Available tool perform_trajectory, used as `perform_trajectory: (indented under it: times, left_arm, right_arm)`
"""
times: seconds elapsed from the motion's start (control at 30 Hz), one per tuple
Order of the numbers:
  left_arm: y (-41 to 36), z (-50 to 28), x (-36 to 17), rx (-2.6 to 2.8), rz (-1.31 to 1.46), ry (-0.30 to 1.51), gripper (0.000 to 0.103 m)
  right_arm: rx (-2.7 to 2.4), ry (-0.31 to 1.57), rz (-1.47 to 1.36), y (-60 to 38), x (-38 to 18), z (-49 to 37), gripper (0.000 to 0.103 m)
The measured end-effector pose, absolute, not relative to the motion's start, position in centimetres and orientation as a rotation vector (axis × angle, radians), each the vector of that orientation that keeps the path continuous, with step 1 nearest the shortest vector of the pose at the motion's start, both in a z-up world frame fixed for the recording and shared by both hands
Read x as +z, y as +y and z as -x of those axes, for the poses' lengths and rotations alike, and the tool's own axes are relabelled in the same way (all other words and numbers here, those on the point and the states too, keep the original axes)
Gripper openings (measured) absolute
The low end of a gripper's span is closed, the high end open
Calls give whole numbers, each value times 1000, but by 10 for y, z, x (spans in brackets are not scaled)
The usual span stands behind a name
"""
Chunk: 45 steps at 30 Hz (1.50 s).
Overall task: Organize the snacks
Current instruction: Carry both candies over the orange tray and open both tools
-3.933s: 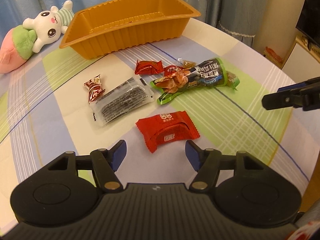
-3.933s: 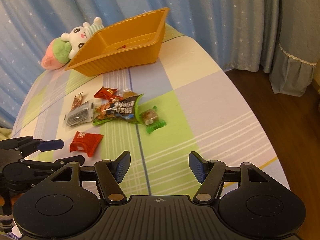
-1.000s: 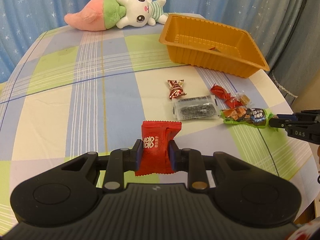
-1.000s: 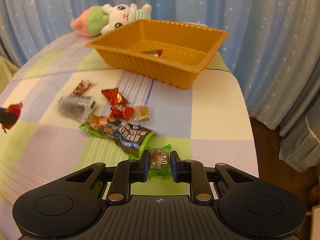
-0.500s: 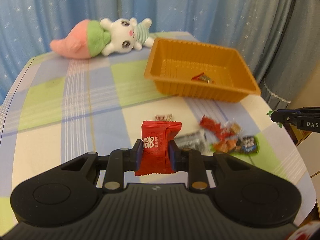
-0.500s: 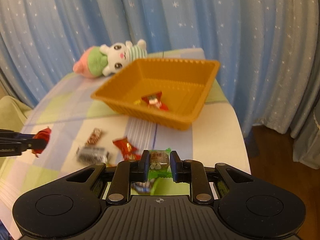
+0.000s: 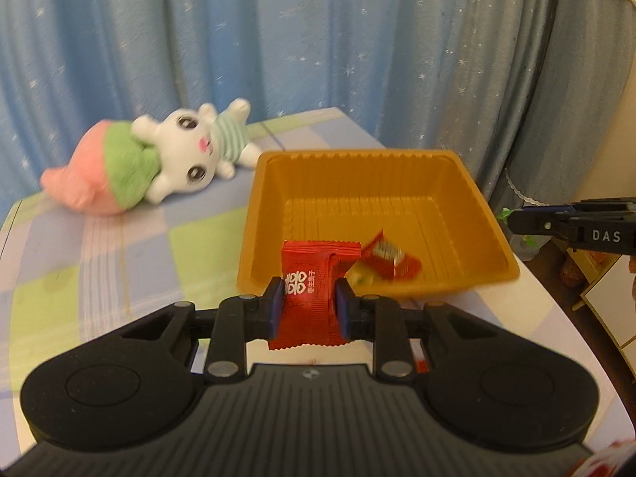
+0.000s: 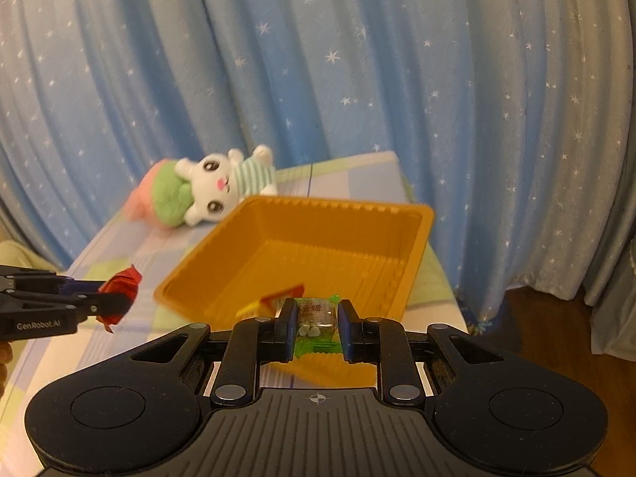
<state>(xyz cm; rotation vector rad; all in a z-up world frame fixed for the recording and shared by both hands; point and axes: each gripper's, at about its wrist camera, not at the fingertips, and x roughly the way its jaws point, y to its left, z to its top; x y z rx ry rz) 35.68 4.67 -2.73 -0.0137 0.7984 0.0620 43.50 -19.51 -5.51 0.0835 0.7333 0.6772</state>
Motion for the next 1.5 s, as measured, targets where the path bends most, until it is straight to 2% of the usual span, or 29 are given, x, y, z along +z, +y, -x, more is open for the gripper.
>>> perform_trajectory:
  times: [0.63,1.27,1.33,1.4,1.43,1.5]
  left_arm:
    - [43,-479,-65,23,-43,893,24]
    - [39,-495,-71,13,-39,906,24]
    - [40,-492,-69,14,-28,902,27]
    - [43,-487,-65,20,-10,897,38]
    - [44,-485,-64,22,-1,891,40]
    - [45,-479,-60,22,9,884,40]
  right_arm:
    - [625,802,-79,-161,-88,-525,22]
    - [615,826,-107,-160,-95,-537,23]
    - [609,812,-126,-162,-93,-538,23]
    - [604,808,-153,-164,-90,-539,23]
    - [599,808,-165,-166,-89,-540,25]
    - [596,804,-188,-170,-85,-541,41]
